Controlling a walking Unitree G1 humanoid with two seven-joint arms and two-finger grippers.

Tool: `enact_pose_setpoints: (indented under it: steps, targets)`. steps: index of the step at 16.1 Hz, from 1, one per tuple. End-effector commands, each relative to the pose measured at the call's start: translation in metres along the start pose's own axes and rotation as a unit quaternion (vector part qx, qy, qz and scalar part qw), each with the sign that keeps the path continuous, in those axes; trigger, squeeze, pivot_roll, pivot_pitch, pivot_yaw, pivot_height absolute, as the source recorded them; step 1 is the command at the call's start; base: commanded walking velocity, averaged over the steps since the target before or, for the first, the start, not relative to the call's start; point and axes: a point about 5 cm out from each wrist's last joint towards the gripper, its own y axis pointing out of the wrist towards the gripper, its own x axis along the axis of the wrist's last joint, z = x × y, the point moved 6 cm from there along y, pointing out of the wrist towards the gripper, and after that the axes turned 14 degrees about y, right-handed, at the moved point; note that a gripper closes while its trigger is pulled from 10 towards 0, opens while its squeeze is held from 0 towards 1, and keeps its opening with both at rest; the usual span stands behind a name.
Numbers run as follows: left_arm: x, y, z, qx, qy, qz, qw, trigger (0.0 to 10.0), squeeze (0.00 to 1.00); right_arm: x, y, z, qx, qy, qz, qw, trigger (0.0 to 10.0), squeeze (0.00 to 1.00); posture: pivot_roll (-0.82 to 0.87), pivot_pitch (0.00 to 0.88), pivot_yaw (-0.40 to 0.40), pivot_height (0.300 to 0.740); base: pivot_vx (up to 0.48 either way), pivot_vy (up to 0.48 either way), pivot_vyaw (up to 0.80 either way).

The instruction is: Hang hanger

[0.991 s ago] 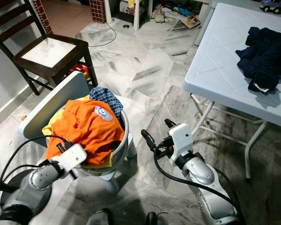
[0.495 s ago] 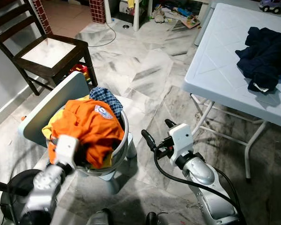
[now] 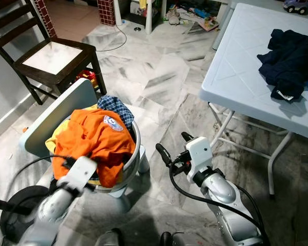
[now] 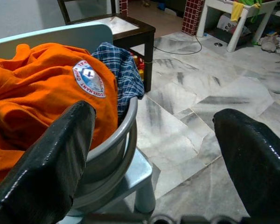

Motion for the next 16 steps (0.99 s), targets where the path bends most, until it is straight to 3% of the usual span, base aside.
enact_pose_setpoints:
  steps: [1,4,8,11,13,14,16]
  targets:
    - [-0.004,-0.006,0.003,0.012,0.020,0.005,1.000,10.0,1.00,-0.005,-0.002,-0.001,-0.005,0.002,0.008,1.000,10.0,0.00,-0.01,0.184,-0.025,0.740,0.000,0.000,0.00]
    - [-0.004,-0.010,0.006,0.032,0.041,0.011,0.999,10.0,1.00,-0.005,0.000,0.000,-0.002,0.003,0.009,1.000,10.0,0.00,0.00,0.187,-0.030,0.740,0.000,0.000,0.00]
    - [0.007,-0.012,-0.013,-0.020,0.058,-0.031,0.998,10.0,1.00,-0.006,0.001,0.002,0.004,0.002,0.012,1.000,10.0,0.00,0.00,0.189,-0.031,0.740,0.000,0.000,0.00]
    - [0.004,-0.025,-0.037,-0.049,0.066,-0.036,0.996,10.0,1.00,-0.007,-0.001,0.001,0.002,0.001,0.014,1.000,10.0,0.00,-0.01,0.188,-0.030,0.740,0.000,0.000,0.00]
    - [-0.001,-0.029,-0.041,-0.052,0.071,-0.031,0.996,10.0,1.00,-0.008,-0.002,0.000,0.000,0.001,0.016,1.000,10.0,0.00,-0.01,0.187,-0.029,0.740,0.000,0.000,0.00]
    - [-0.003,-0.030,-0.042,-0.053,0.073,-0.028,0.996,10.0,0.95,-0.008,-0.002,0.000,-0.001,0.001,0.016,1.000,10.0,0.00,-0.01,0.187,-0.029,0.740,0.000,0.000,0.00]
    - [-0.012,-0.026,-0.042,-0.043,0.072,-0.008,0.996,10.0,0.00,-0.008,-0.001,0.000,0.000,0.000,0.016,1.000,10.0,0.00,-0.01,0.188,-0.033,0.740,0.000,0.000,0.00]
